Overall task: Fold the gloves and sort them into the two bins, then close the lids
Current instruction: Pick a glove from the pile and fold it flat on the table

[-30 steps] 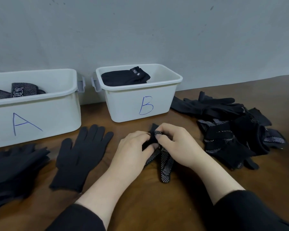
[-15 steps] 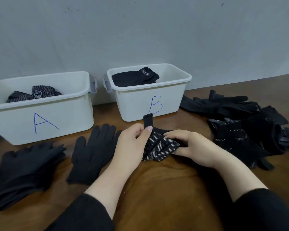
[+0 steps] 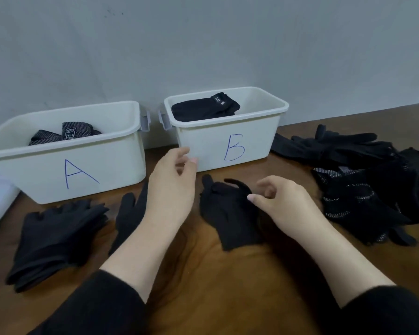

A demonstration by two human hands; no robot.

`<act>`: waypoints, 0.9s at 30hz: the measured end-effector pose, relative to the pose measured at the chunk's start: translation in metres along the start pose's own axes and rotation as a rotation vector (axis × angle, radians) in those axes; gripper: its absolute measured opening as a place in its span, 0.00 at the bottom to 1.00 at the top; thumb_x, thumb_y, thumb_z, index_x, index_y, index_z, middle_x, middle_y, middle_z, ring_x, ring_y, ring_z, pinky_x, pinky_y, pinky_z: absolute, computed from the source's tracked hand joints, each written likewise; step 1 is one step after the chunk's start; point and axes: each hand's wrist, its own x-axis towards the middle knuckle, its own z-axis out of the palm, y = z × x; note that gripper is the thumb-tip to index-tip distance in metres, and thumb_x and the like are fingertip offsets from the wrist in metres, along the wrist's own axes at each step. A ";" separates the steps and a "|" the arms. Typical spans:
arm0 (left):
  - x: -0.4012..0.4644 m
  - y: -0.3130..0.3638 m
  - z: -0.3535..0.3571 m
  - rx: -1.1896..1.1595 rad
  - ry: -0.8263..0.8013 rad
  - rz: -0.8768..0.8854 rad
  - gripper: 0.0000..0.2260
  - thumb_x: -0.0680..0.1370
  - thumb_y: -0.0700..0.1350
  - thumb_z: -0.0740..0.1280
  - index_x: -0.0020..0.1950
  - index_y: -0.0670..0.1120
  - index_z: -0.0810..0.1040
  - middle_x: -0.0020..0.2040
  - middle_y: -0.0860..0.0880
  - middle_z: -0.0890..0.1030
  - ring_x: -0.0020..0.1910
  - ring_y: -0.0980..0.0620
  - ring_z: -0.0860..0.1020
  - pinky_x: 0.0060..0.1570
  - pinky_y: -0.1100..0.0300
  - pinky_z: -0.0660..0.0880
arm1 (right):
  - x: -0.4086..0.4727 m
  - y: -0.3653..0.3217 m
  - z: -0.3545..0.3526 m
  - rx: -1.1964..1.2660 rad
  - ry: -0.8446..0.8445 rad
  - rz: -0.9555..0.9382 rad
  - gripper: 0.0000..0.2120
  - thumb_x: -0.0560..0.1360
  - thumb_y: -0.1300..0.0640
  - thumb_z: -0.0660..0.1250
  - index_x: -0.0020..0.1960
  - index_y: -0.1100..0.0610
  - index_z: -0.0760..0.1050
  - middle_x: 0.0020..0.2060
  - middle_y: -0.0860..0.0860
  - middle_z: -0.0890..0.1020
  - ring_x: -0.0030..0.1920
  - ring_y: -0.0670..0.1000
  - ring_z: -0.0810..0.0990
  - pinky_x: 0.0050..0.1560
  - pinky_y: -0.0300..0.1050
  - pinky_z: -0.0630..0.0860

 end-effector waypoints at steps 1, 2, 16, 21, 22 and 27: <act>-0.012 -0.002 -0.001 0.069 0.009 0.081 0.13 0.83 0.53 0.62 0.67 0.54 0.76 0.57 0.60 0.78 0.52 0.65 0.76 0.48 0.73 0.69 | 0.002 0.003 -0.002 -0.017 0.034 -0.005 0.18 0.76 0.45 0.72 0.63 0.48 0.76 0.50 0.45 0.79 0.51 0.48 0.77 0.48 0.42 0.71; -0.021 -0.007 0.000 0.120 -0.007 0.156 0.11 0.83 0.52 0.62 0.64 0.55 0.77 0.55 0.61 0.77 0.51 0.66 0.75 0.45 0.73 0.69 | 0.003 0.005 -0.006 -0.025 0.048 -0.016 0.18 0.76 0.46 0.72 0.63 0.48 0.75 0.49 0.45 0.77 0.50 0.48 0.76 0.48 0.43 0.71; -0.049 -0.027 0.013 0.741 -0.405 0.277 0.24 0.82 0.64 0.55 0.77 0.59 0.63 0.78 0.57 0.63 0.77 0.57 0.59 0.75 0.54 0.53 | 0.003 0.006 -0.008 -0.289 -0.214 -0.214 0.18 0.78 0.41 0.68 0.65 0.46 0.79 0.56 0.41 0.75 0.57 0.46 0.71 0.65 0.52 0.70; -0.040 -0.026 0.016 0.716 -0.358 0.330 0.21 0.82 0.61 0.56 0.74 0.58 0.68 0.72 0.58 0.71 0.71 0.57 0.66 0.71 0.54 0.58 | 0.001 0.006 0.001 -0.209 -0.117 -0.367 0.13 0.79 0.43 0.67 0.62 0.44 0.79 0.57 0.37 0.74 0.55 0.42 0.67 0.63 0.48 0.64; -0.035 -0.026 0.020 0.713 -0.362 0.341 0.20 0.83 0.60 0.56 0.74 0.57 0.68 0.72 0.58 0.71 0.72 0.56 0.66 0.71 0.53 0.58 | 0.000 0.005 0.003 -0.197 -0.124 -0.392 0.13 0.79 0.44 0.67 0.63 0.43 0.79 0.58 0.37 0.74 0.57 0.41 0.67 0.65 0.48 0.64; -0.015 -0.029 0.038 0.704 -0.485 0.327 0.24 0.84 0.58 0.54 0.80 0.56 0.59 0.81 0.53 0.58 0.80 0.53 0.53 0.77 0.44 0.50 | 0.001 0.005 0.011 -0.211 -0.182 -0.388 0.16 0.80 0.46 0.66 0.67 0.45 0.77 0.65 0.36 0.74 0.67 0.42 0.68 0.68 0.48 0.63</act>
